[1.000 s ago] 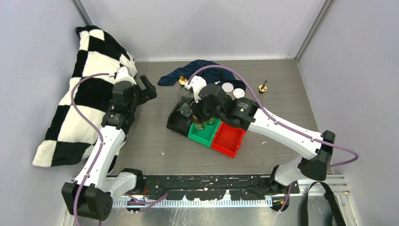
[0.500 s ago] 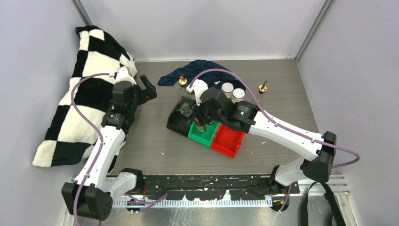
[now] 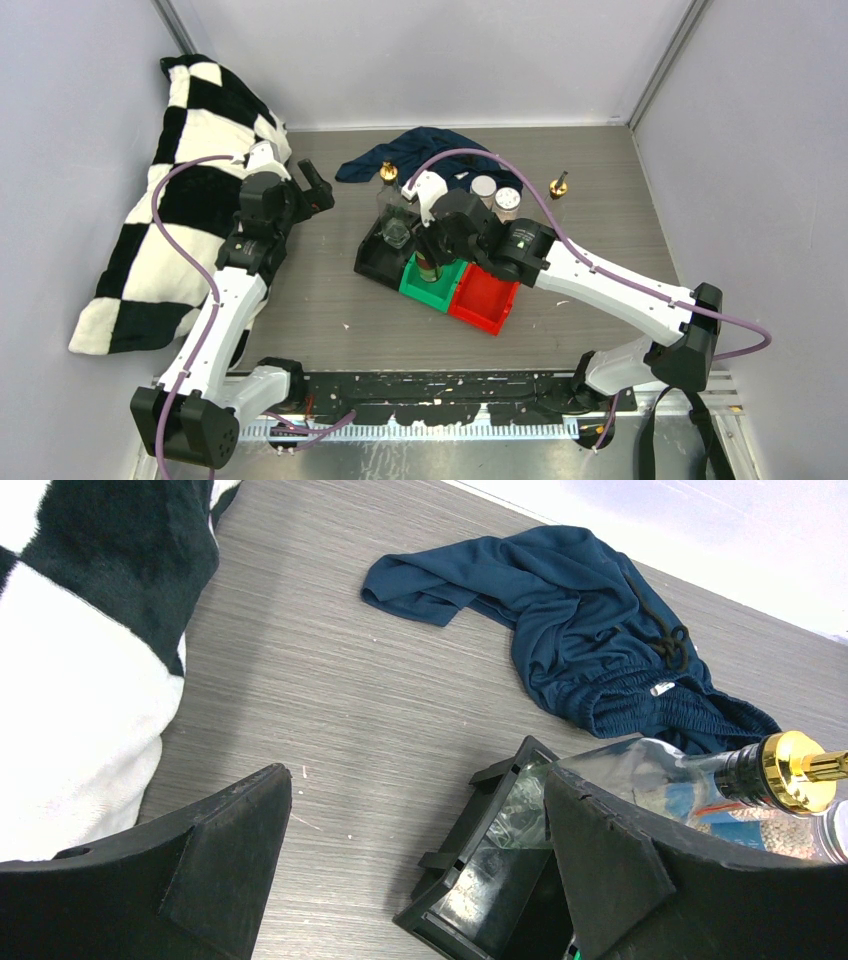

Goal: Organize the condiment bottles
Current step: Place the bottle in the storage box.

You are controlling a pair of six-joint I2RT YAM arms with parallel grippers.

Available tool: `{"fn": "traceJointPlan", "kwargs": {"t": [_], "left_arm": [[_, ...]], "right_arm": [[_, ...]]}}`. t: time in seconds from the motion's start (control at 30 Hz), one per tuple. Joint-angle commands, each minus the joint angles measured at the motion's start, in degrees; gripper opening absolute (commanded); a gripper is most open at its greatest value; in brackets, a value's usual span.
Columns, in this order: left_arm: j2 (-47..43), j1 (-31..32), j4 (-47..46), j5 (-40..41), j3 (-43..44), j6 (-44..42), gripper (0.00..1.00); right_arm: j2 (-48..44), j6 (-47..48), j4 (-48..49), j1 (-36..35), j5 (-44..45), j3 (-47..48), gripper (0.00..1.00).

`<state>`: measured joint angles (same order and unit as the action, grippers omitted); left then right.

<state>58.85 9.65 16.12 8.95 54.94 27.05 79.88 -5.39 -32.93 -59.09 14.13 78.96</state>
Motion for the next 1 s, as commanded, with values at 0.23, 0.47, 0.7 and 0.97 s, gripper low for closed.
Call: {"fn": "traceJointPlan", "kwargs": {"t": [0.23, 0.47, 0.7, 0.97], "left_arm": [[-0.6, 0.4, -2.6, 0.5, -0.3, -0.1, 0.97], [-0.6, 0.5, -2.6, 0.5, -0.3, -0.1, 0.97], [-0.4, 0.5, -2.6, 0.5, -0.3, -0.2, 0.97], [-0.4, 0.7, -2.6, 0.6, -0.3, -0.2, 0.97]], "right_arm": [[-4.4, -0.4, 8.8, -0.2, 1.9, 0.4, 0.01], [-4.6, -0.4, 9.3, -0.2, 2.0, -0.6, 0.01], [-5.5, -0.5, 10.3, -0.2, 2.5, -2.2, 0.01], [-6.6, -0.8, 12.2, -0.2, 2.9, -4.6, 0.01]]}}
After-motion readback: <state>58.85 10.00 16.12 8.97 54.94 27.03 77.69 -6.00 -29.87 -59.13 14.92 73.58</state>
